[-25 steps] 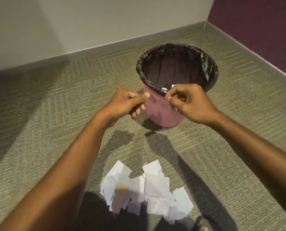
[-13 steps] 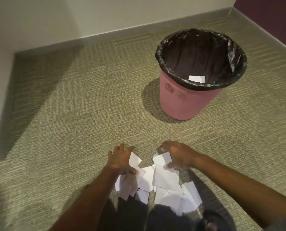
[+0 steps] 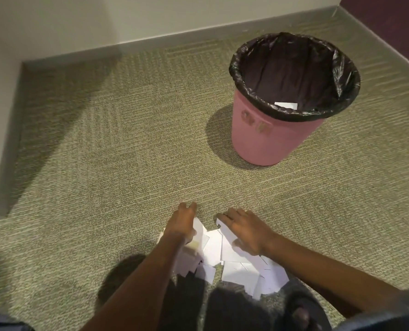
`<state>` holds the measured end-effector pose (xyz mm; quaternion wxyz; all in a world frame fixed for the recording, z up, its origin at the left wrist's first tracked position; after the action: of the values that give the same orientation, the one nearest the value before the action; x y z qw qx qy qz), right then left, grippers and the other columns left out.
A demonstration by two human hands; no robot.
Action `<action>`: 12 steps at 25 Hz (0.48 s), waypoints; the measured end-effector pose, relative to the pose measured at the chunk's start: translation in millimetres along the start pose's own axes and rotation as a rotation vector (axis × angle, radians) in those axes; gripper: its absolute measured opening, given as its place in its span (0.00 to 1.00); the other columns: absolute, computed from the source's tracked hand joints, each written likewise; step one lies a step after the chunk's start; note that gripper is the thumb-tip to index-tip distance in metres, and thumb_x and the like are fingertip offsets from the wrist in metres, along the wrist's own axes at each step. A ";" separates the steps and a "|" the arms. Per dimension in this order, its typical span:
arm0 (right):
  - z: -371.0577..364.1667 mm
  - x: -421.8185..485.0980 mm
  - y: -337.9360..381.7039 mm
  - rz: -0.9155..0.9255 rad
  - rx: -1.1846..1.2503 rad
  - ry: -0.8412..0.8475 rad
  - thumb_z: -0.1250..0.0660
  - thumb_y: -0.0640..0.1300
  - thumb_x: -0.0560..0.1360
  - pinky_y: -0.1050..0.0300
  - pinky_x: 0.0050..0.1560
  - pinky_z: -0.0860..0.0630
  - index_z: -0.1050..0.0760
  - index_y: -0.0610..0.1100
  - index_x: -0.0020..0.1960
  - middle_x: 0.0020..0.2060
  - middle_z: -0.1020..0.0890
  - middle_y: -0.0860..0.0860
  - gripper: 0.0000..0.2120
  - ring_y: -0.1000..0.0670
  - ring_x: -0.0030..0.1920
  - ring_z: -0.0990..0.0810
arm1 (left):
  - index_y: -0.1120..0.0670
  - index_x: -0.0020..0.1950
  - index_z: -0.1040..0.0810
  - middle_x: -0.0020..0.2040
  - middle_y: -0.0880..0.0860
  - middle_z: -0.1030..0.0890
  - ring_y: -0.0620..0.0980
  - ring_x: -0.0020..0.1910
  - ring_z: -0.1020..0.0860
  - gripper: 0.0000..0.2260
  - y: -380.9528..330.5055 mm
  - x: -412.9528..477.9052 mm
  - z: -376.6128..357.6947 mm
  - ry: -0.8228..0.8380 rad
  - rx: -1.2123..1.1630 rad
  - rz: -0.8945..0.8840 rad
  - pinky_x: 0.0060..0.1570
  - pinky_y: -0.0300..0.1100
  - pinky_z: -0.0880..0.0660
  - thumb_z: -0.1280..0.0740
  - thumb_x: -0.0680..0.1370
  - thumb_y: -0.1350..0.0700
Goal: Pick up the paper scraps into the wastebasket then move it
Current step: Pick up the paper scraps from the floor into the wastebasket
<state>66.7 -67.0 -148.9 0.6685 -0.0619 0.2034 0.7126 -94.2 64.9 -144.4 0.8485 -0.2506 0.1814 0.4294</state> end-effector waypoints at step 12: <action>42.8 3.9 -11.6 -0.179 0.454 -0.065 0.30 0.38 0.74 0.58 0.52 0.25 0.21 0.40 0.53 0.54 0.19 0.46 0.08 0.47 0.55 0.21 | 0.56 0.48 0.18 0.45 0.59 0.16 0.56 0.45 0.17 0.05 0.5 7.3 26.3 -0.014 -0.164 0.009 0.49 0.45 0.23 0.27 0.73 0.58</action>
<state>85.5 -47.1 -113.7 0.7321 0.0949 0.3305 0.5881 -88.0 85.1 -127.1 0.8244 -0.3154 0.1410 0.4483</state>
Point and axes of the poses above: each hand's wrist, its own x-axis towards the middle knuckle, its own z-axis out of the back of the hand, y = z × x, the point moved 1 cm from there along x, towards the middle knuckle
